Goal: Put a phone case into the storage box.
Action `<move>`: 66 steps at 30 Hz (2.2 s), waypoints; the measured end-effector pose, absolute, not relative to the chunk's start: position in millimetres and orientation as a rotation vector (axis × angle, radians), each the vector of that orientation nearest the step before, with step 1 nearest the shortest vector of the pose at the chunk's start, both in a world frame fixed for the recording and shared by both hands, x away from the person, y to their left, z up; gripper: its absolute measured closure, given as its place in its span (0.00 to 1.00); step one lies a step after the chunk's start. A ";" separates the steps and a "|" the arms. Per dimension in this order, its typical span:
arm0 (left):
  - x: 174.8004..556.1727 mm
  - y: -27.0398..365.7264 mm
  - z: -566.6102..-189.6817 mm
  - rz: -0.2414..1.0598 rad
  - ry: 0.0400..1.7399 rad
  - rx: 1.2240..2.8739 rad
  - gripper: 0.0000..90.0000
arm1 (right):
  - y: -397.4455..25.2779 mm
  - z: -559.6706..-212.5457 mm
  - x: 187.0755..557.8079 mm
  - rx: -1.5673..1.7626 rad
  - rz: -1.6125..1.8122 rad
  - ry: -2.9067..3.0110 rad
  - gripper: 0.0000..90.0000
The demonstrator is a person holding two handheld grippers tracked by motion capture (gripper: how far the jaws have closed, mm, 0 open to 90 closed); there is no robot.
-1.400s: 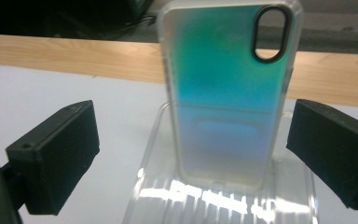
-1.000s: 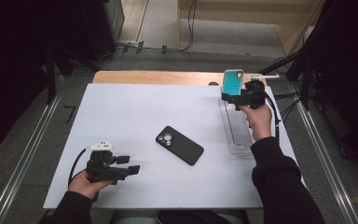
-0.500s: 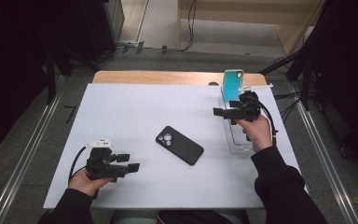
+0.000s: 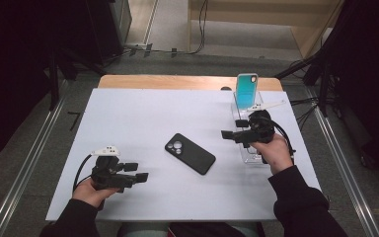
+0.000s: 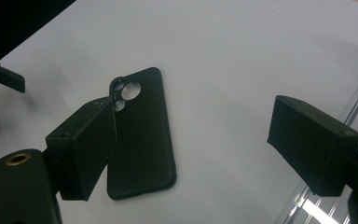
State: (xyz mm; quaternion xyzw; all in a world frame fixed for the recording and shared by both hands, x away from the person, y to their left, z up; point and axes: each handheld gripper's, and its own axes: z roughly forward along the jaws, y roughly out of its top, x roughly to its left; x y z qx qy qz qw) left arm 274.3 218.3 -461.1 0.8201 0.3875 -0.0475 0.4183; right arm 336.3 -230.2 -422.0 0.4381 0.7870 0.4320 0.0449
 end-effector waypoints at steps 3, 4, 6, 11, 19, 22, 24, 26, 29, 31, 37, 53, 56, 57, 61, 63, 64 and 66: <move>274.4 216.9 -461.0 -0.122 0.963 2.063 0.34 | -230.9 -420.7 325.8 1.317 1.316 2.409 0.21; 274.2 216.1 -461.3 -0.125 0.963 2.064 0.34 | -231.2 -421.1 322.1 1.311 1.334 2.416 0.21; 274.8 215.6 -461.8 -0.124 0.958 2.071 0.34 | -231.4 -423.2 315.5 1.304 1.349 2.436 0.22; 275.9 215.7 -461.8 -0.131 0.960 2.065 0.34 | -232.3 -427.4 300.9 1.264 1.363 2.479 0.24; 273.9 215.2 -459.5 -0.134 0.941 2.064 0.34 | -236.8 -432.2 280.4 1.204 1.375 2.515 0.25; 272.1 215.3 -458.5 -0.134 0.934 2.063 0.34 | -239.6 -436.7 272.3 1.170 1.378 2.525 0.25; 270.9 216.1 -457.8 -0.133 0.930 2.063 0.34 | -241.7 -439.7 267.5 1.162 1.374 2.530 0.25; 269.9 216.9 -457.4 -0.134 0.925 2.059 0.34 | -243.5 -442.4 263.1 1.171 1.373 2.532 0.25; 268.7 217.7 -457.1 -0.133 0.924 2.055 0.34 | -245.5 -447.7 257.7 1.170 1.370 2.547 0.25; 267.7 218.0 -456.9 -0.135 0.922 2.054 0.34 | -246.5 -451.1 253.8 1.168 1.359 2.555 0.25; 266.5 218.1 -456.3 -0.132 0.917 2.055 0.34 | -249.8 -460.0 245.7 1.173 1.339 2.574 0.25; 267.5 219.0 -456.9 -0.129 0.924 2.050 0.34 | -248.7 -467.2 242.1 1.125 1.368 2.551 0.25; 268.5 219.4 -457.4 -0.131 0.926 2.052 0.34 | -248.7 -467.4 243.3 1.147 1.358 2.550 0.24; 268.7 219.5 -457.8 -0.135 0.926 2.050 0.34 | -248.7 -466.8 244.2 1.154 1.362 2.556 0.24; 269.0 220.9 -458.6 -0.135 0.930 2.044 0.34 | -247.9 -458.0 248.5 1.160 1.343 2.576 0.23; 269.1 221.4 -458.1 -0.134 0.935 2.042 0.34 | -246.3 -454.1 248.9 1.166 1.344 2.578 0.23; 269.1 221.2 -458.1 -0.135 0.935 2.042 0.34 | -245.4 -453.2 249.6 1.169 1.346 2.582 0.22; 269.3 220.6 -458.6 -0.142 0.939 2.054 0.34 | -243.8 -452.0 251.2 1.183 1.368 2.583 0.21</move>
